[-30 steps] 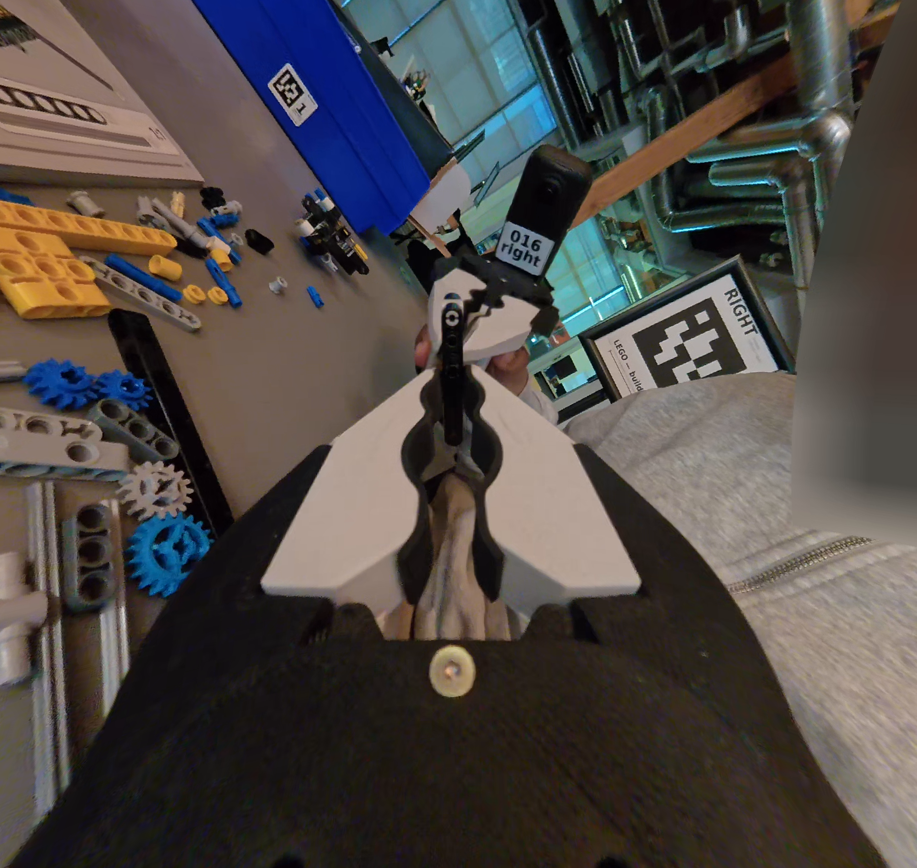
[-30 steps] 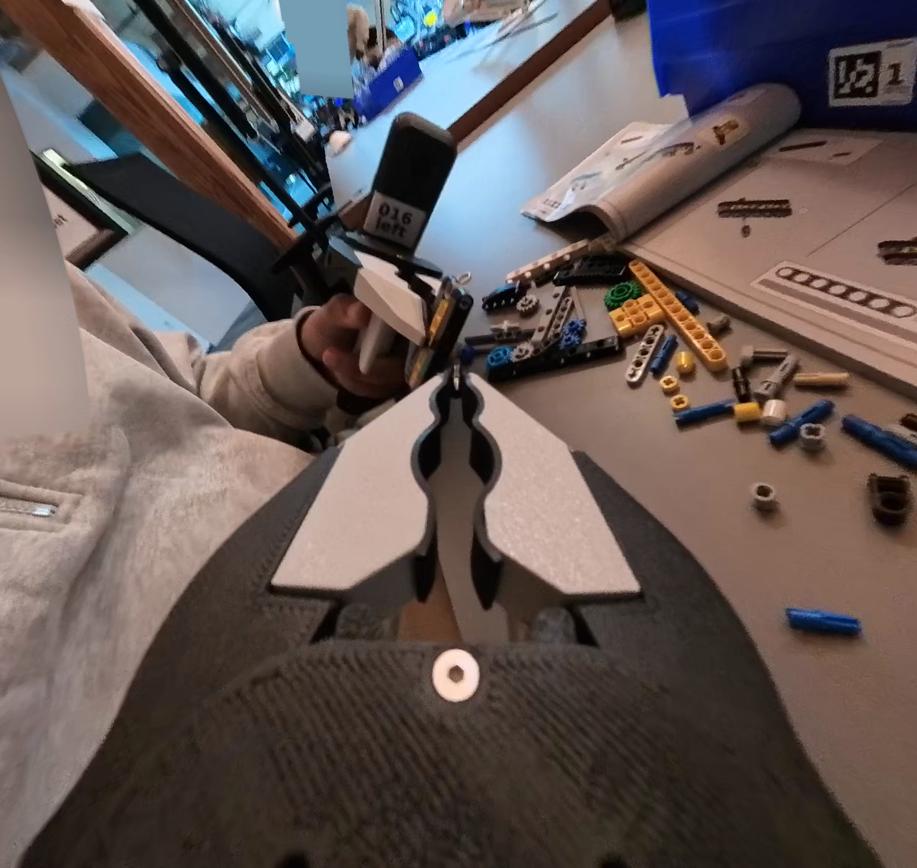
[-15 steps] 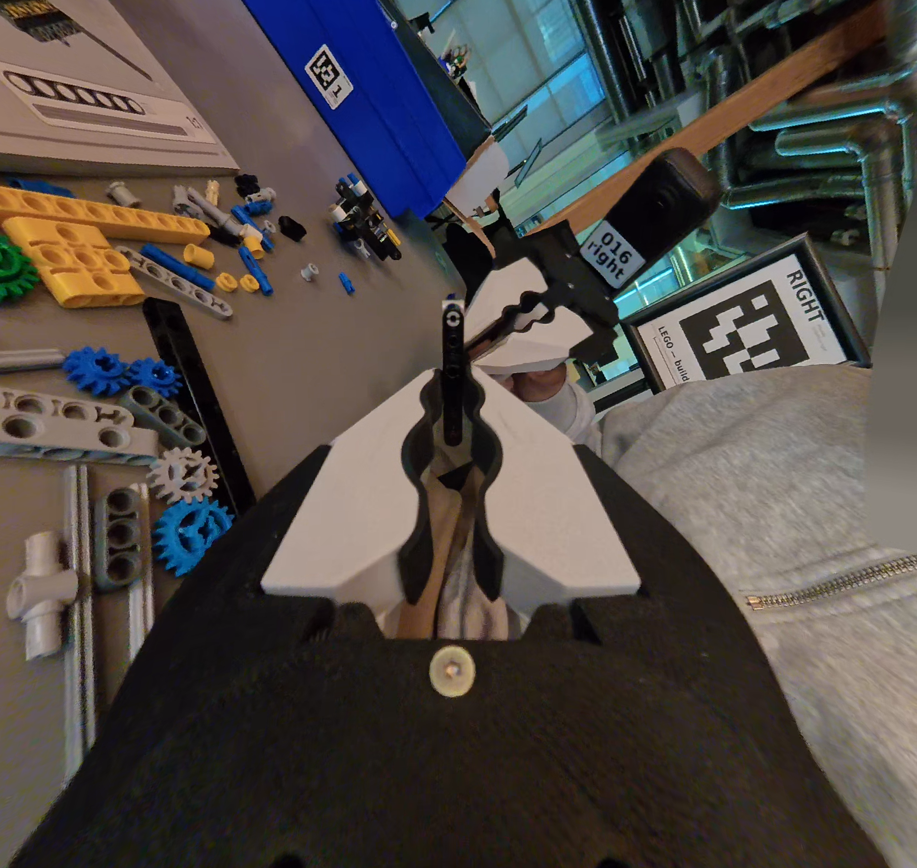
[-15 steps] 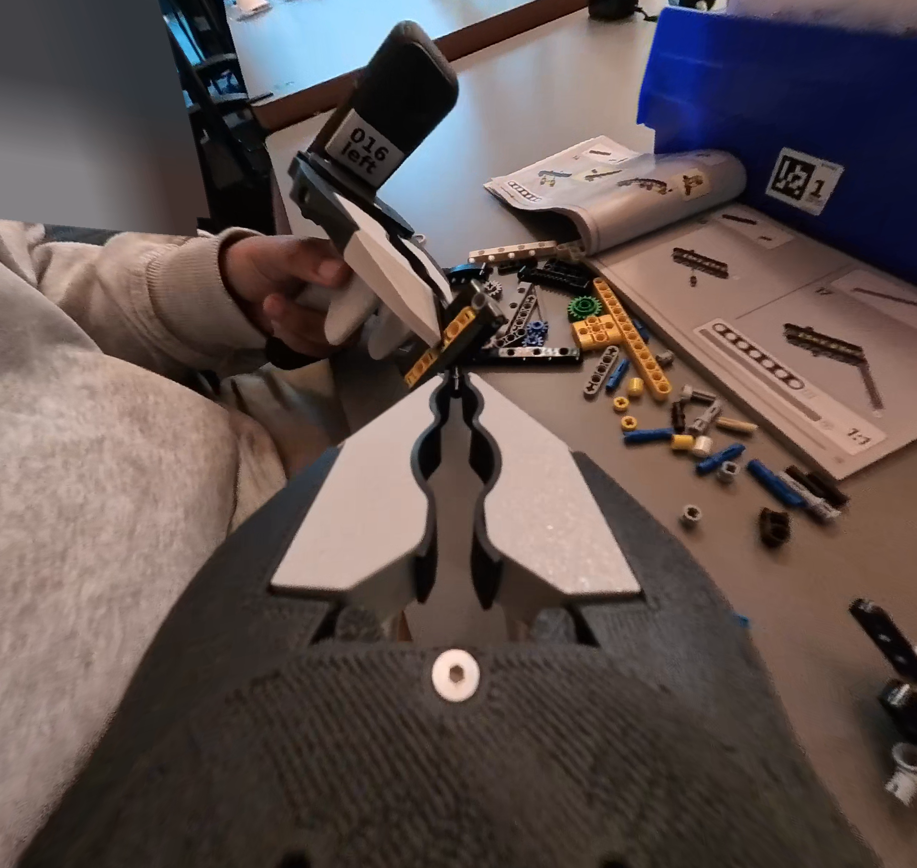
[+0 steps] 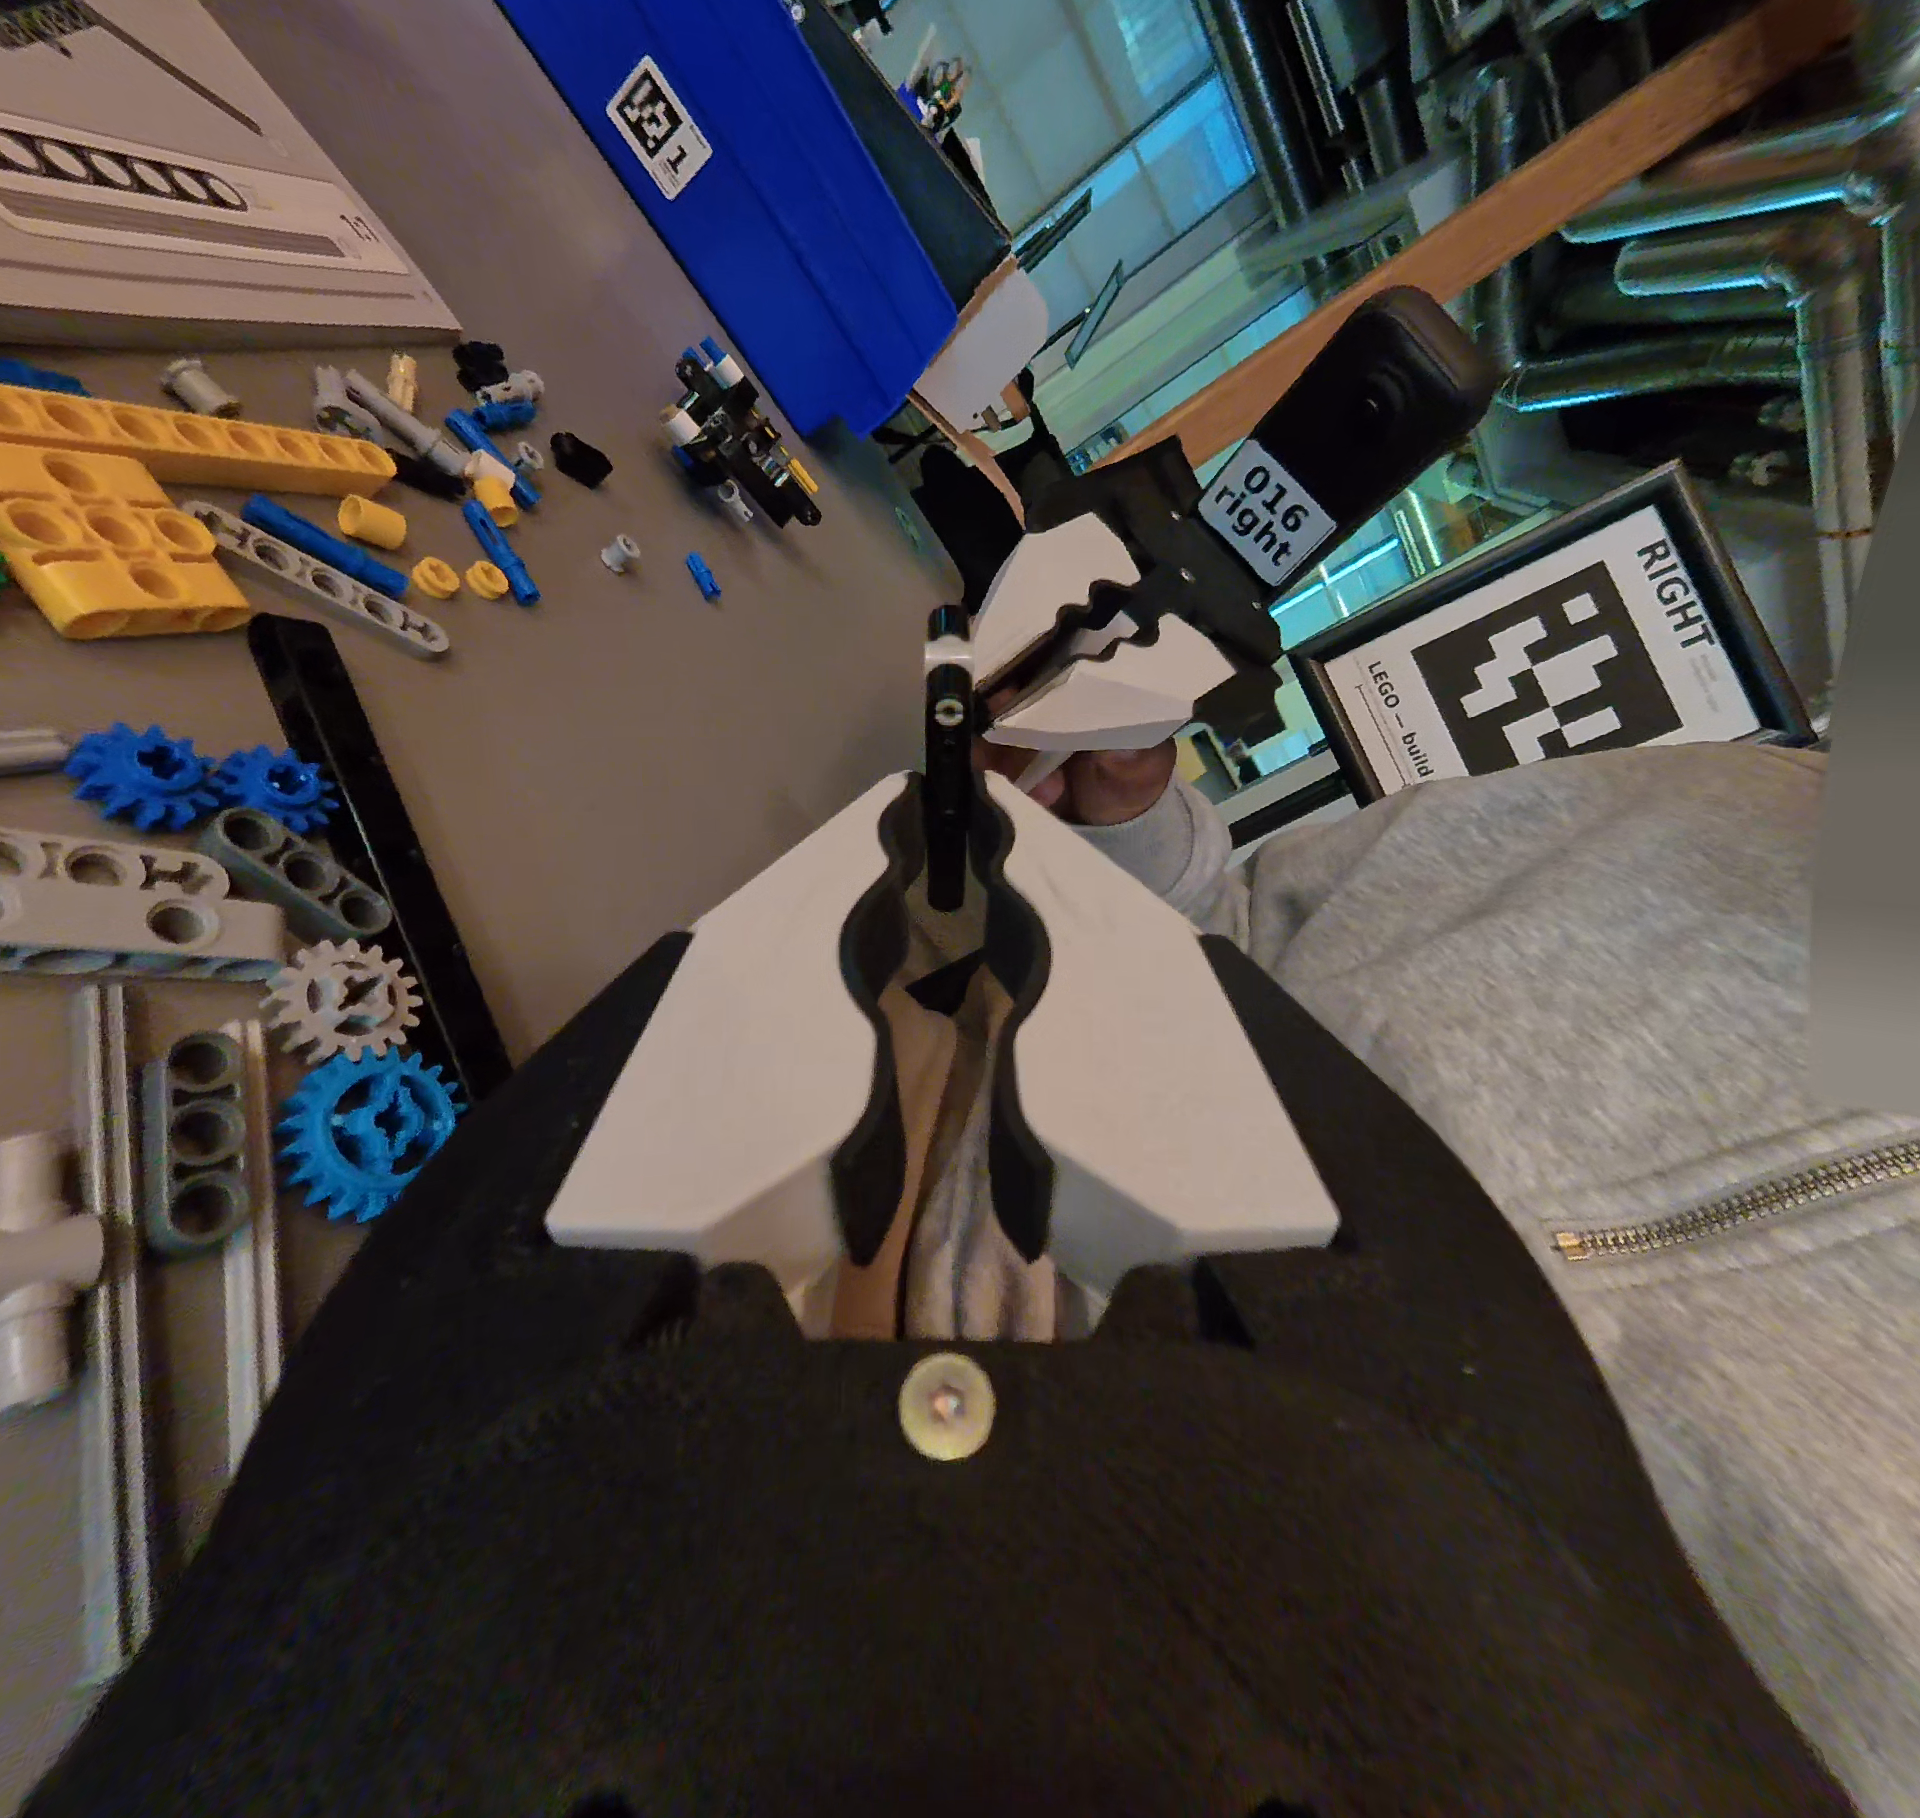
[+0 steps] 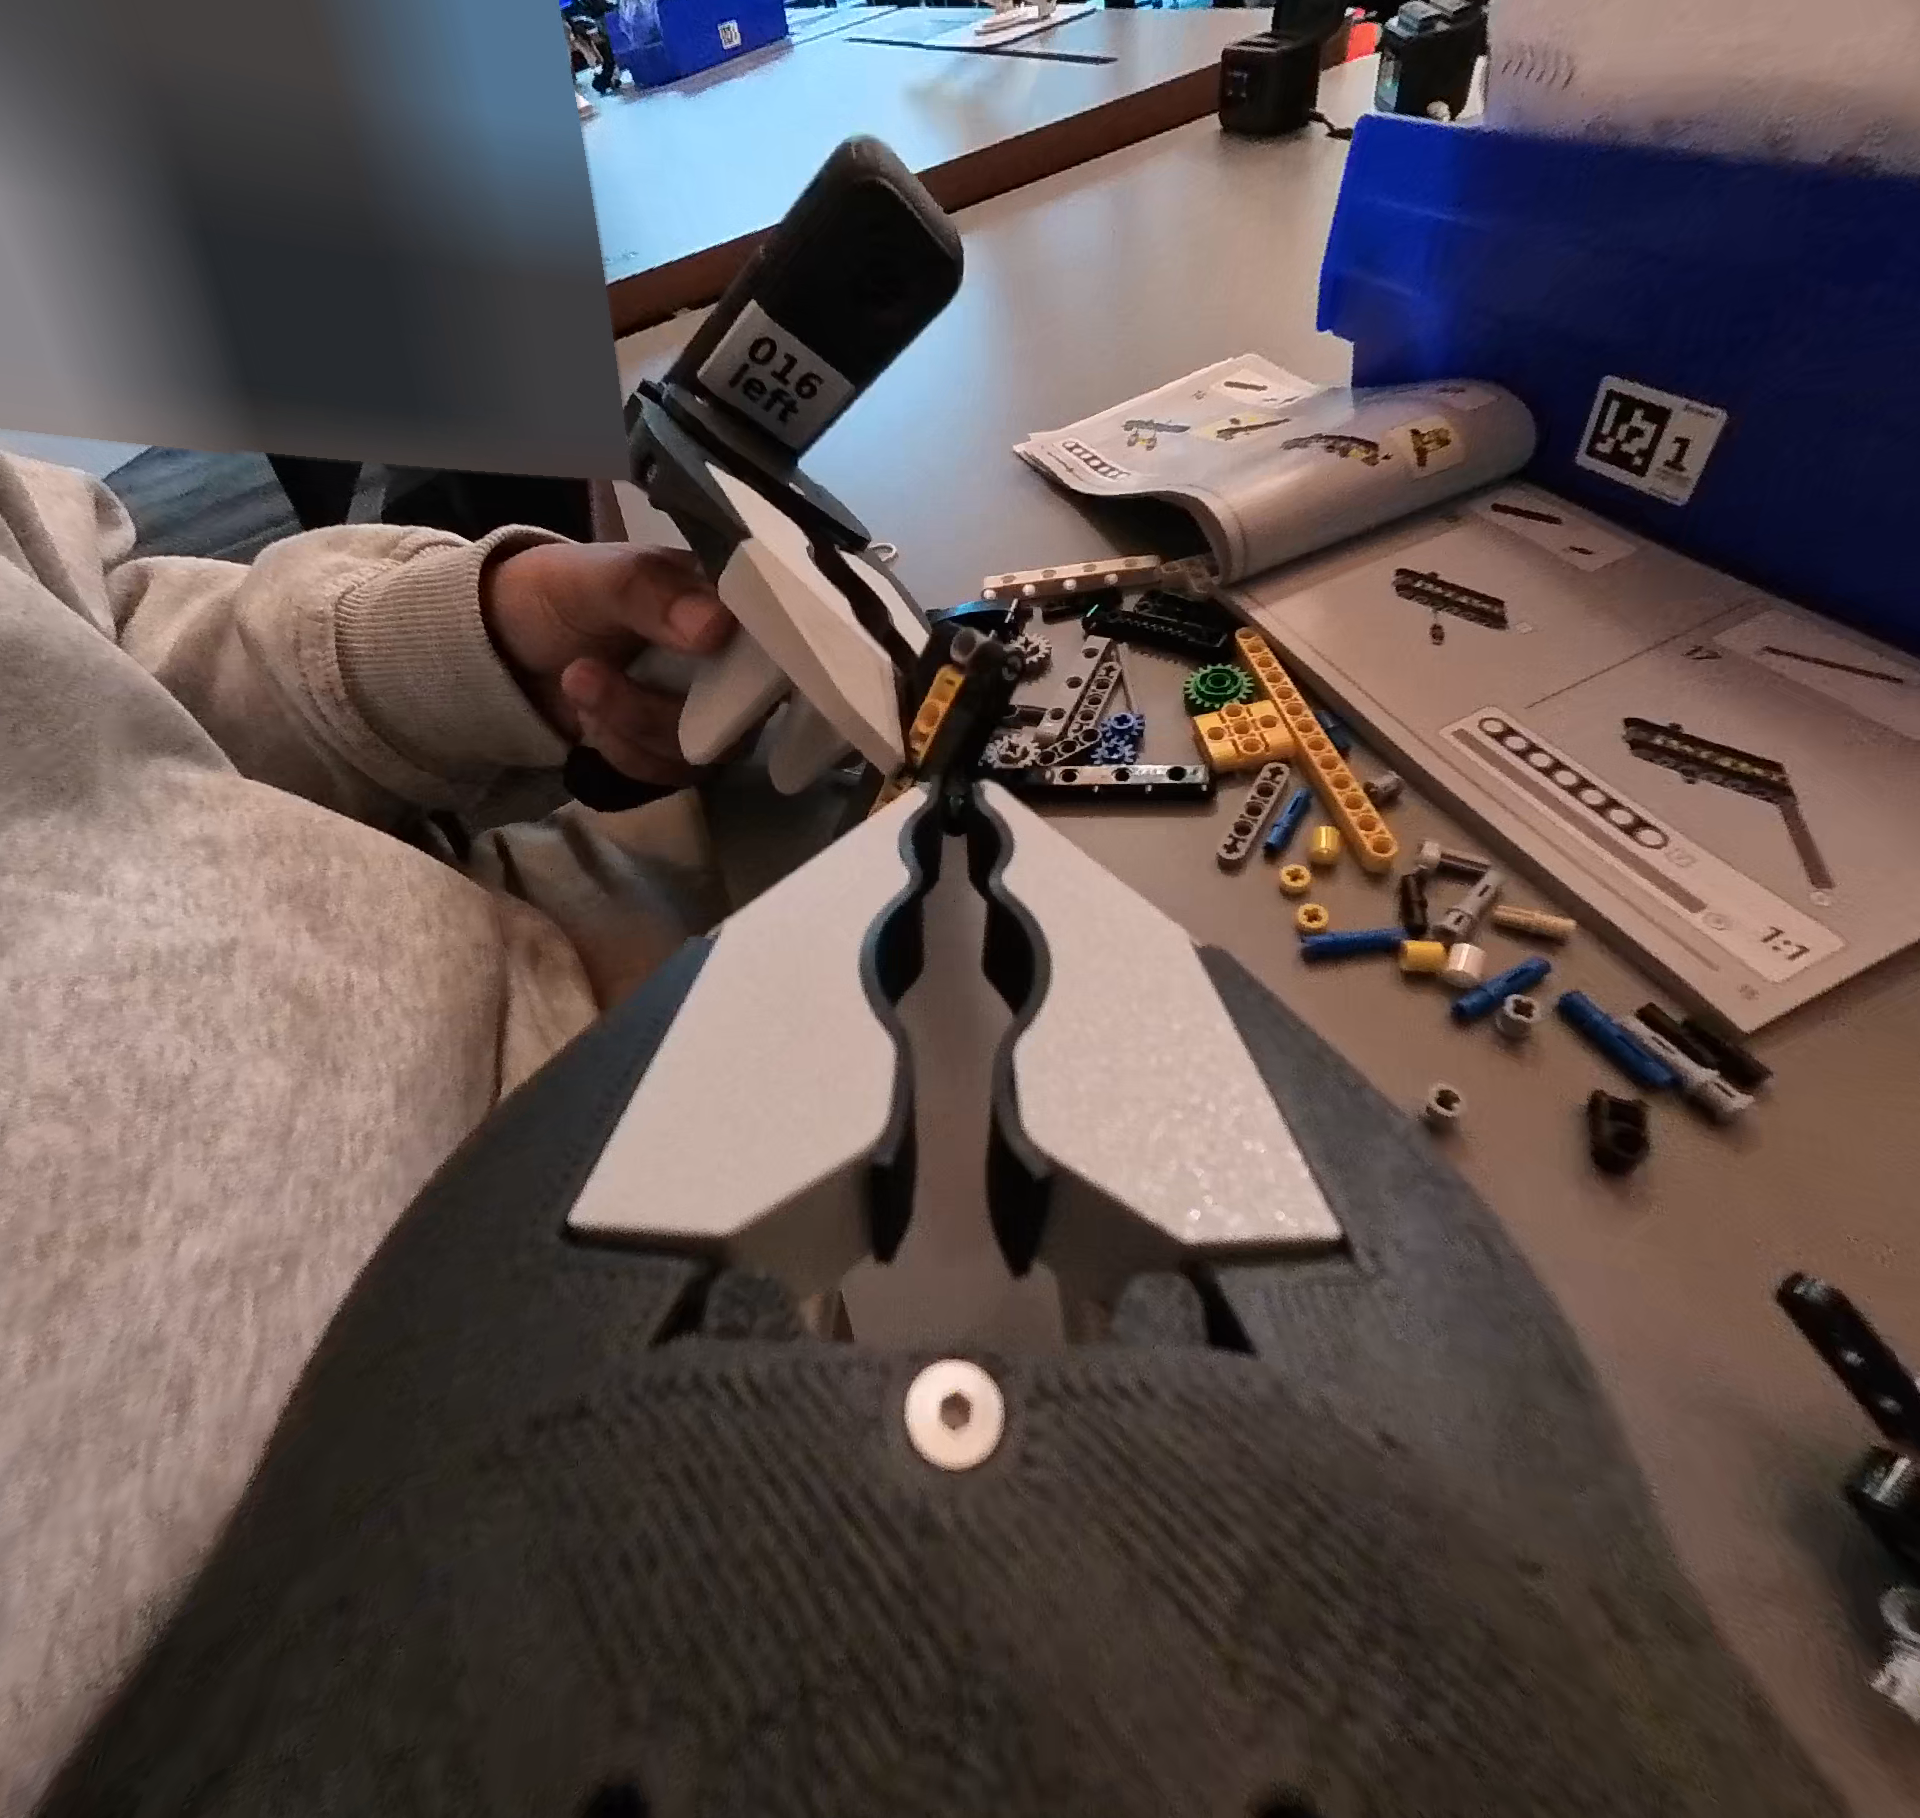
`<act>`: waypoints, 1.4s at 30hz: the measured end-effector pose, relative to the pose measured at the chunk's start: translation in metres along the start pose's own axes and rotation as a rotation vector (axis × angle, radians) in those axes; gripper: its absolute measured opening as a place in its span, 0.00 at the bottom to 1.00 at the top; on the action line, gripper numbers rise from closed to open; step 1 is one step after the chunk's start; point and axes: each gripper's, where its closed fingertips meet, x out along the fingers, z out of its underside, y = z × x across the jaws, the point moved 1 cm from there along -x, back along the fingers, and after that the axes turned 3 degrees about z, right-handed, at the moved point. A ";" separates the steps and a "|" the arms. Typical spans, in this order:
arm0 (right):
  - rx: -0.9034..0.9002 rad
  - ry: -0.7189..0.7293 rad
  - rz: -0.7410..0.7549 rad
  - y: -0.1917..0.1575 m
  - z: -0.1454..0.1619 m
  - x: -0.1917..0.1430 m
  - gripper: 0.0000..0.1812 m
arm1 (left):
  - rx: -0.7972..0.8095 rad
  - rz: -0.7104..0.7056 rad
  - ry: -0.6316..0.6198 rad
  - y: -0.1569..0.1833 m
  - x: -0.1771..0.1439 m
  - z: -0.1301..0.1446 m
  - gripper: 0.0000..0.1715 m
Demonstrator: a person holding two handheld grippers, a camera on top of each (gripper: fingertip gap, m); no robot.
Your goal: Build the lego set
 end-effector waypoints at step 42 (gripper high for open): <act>0.066 0.023 -0.060 -0.009 0.003 0.011 0.01 | 0.018 -0.015 0.026 -0.001 0.000 -0.002 0.05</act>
